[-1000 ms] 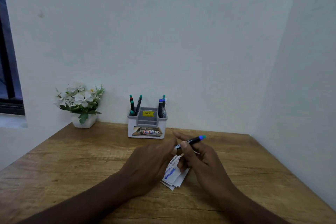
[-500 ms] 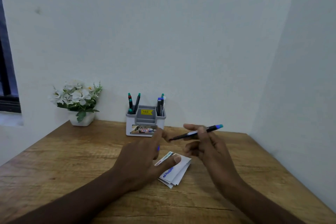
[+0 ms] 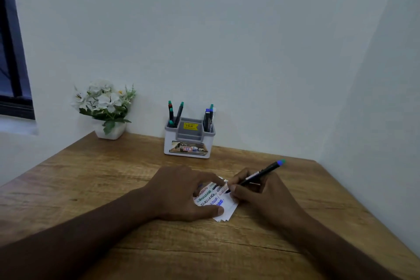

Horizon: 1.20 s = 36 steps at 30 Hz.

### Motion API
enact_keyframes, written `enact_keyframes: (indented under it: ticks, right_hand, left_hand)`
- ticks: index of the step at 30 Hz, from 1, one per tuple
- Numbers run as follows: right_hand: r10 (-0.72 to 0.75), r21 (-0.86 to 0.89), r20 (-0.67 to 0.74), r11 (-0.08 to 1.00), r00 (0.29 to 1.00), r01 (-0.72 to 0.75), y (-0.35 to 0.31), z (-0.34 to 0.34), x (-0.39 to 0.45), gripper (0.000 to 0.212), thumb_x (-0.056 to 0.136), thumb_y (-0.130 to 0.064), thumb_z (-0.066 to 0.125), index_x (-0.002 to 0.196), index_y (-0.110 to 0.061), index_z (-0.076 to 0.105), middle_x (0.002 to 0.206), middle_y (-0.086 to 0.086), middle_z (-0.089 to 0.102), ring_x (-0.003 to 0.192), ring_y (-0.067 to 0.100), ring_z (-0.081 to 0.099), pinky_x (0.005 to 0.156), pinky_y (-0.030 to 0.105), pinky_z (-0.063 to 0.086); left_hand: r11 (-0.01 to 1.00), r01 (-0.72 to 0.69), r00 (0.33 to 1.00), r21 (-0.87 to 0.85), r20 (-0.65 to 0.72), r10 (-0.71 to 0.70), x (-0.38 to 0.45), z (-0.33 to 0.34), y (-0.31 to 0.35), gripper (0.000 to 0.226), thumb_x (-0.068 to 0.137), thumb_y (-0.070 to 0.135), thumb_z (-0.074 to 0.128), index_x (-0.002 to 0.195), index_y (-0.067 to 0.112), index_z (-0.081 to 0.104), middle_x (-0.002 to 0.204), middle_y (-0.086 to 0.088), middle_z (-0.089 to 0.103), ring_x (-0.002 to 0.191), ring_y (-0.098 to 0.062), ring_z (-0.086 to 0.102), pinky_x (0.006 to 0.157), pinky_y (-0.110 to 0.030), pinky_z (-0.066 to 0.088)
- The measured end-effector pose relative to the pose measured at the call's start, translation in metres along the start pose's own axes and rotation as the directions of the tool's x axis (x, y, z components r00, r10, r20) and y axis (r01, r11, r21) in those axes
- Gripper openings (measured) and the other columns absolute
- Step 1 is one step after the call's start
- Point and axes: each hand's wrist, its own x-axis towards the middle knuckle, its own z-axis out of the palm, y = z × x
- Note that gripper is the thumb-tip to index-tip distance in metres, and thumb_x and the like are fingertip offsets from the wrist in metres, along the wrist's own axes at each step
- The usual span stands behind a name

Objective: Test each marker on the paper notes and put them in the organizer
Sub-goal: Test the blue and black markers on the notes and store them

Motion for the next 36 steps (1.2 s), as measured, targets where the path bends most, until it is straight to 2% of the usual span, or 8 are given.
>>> enact_keyframes:
  ticks: [3, 6, 9, 12, 22, 27, 31, 36]
  right_hand:
    - [-0.057, -0.114, 0.003, 0.992, 0.998, 0.057, -0.002, -0.002, 0.0006, 0.021, 0.088, -0.005, 0.079, 0.085, -0.025, 0.083, 0.093, -0.012, 0.084, 0.09, 0.002, 0.078, 0.074, 0.016, 0.06]
    - [-0.067, -0.167, -0.029, 0.984, 0.997, 0.061, -0.0022, -0.0013, 0.0018, 0.017, 0.086, -0.01, 0.079, 0.081, -0.026, 0.082, 0.086, -0.009, 0.084, 0.075, 0.006, 0.078, 0.068, 0.019, 0.062]
    - [-0.06, -0.159, -0.036, 0.986, 0.998, 0.053, 0.0019, -0.0022, 0.002, 0.013, 0.088, -0.013, 0.08, 0.08, -0.024, 0.081, 0.083, -0.005, 0.084, 0.066, 0.009, 0.077, 0.063, 0.02, 0.06]
    - [-0.06, -0.183, -0.031, 0.982, 0.998, 0.053, 0.003, -0.0031, 0.0032, 0.011, 0.088, -0.016, 0.081, 0.082, -0.025, 0.082, 0.084, -0.008, 0.084, 0.07, 0.008, 0.077, 0.065, 0.02, 0.06]
    - [-0.07, -0.22, 0.016, 0.973, 0.997, 0.072, 0.0036, -0.0005, 0.0054, 0.013, 0.09, -0.02, 0.081, 0.082, -0.03, 0.081, 0.085, -0.015, 0.083, 0.075, 0.003, 0.078, 0.067, 0.016, 0.061]
    - [-0.064, -0.216, -0.004, 0.974, 0.998, 0.061, 0.0047, -0.0012, 0.0053, 0.01, 0.09, -0.02, 0.081, 0.084, -0.028, 0.081, 0.085, -0.014, 0.083, 0.074, 0.004, 0.078, 0.066, 0.017, 0.061]
    - [-0.042, -0.223, -0.023, 0.974, 0.999, 0.036, 0.0058, -0.0013, 0.0057, 0.008, 0.091, -0.022, 0.081, 0.085, -0.027, 0.081, 0.086, -0.012, 0.083, 0.076, 0.008, 0.077, 0.07, 0.023, 0.064]
    - [-0.04, -0.215, -0.018, 0.976, 0.999, 0.035, 0.005, -0.0026, 0.0073, 0.008, 0.091, -0.022, 0.081, 0.085, -0.027, 0.081, 0.085, -0.011, 0.083, 0.073, 0.008, 0.078, 0.069, 0.022, 0.064]
  left_hand:
    - [0.999, 0.009, 1.0, 0.033, 0.001, -0.009, 0.0016, -0.0003, -0.0006, 0.077, 0.074, 0.101, 0.032, 0.143, 0.066, 0.038, 0.074, 0.029, 0.055, 0.064, 0.009, 0.05, 0.054, -0.021, 0.028]
    - [0.999, 0.023, 1.0, 0.033, 0.013, -0.023, 0.0011, 0.0005, -0.0006, 0.08, 0.073, 0.101, 0.031, 0.143, 0.064, 0.04, 0.068, 0.032, 0.048, 0.061, 0.009, 0.048, 0.053, -0.022, 0.028]
    - [1.0, 0.02, 0.999, 0.021, 0.035, -0.021, 0.002, 0.0028, -0.0014, 0.083, 0.072, 0.103, 0.029, 0.144, 0.064, 0.04, 0.075, 0.03, 0.055, 0.065, 0.007, 0.05, 0.054, -0.023, 0.03]
    - [1.0, 0.017, 0.999, 0.02, 0.042, -0.018, 0.0046, 0.0028, -0.0032, 0.082, 0.072, 0.103, 0.029, 0.144, 0.065, 0.039, 0.084, 0.028, 0.063, 0.067, 0.008, 0.052, 0.055, -0.023, 0.032]
    - [1.0, 0.02, 0.997, 0.018, 0.069, -0.021, 0.0033, 0.007, -0.0086, 0.085, 0.072, 0.104, 0.027, 0.146, 0.063, 0.039, 0.093, 0.024, 0.069, 0.069, 0.005, 0.055, 0.056, -0.022, 0.036]
    - [1.0, 0.015, 0.998, 0.024, 0.065, -0.017, 0.0033, 0.0043, -0.0058, 0.086, 0.072, 0.103, 0.027, 0.146, 0.061, 0.041, 0.084, 0.024, 0.065, 0.066, 0.003, 0.054, 0.055, -0.021, 0.032]
    - [0.999, 0.007, 0.997, 0.031, 0.072, -0.009, 0.0036, 0.0037, -0.0051, 0.084, 0.074, 0.102, 0.028, 0.146, 0.061, 0.041, 0.089, 0.024, 0.067, 0.068, 0.003, 0.055, 0.056, -0.021, 0.034]
    - [0.999, 0.014, 0.996, 0.03, 0.083, -0.016, 0.0041, 0.0017, -0.0039, 0.084, 0.075, 0.1, 0.031, 0.147, 0.059, 0.041, 0.087, 0.025, 0.065, 0.067, 0.003, 0.055, 0.055, -0.02, 0.031]
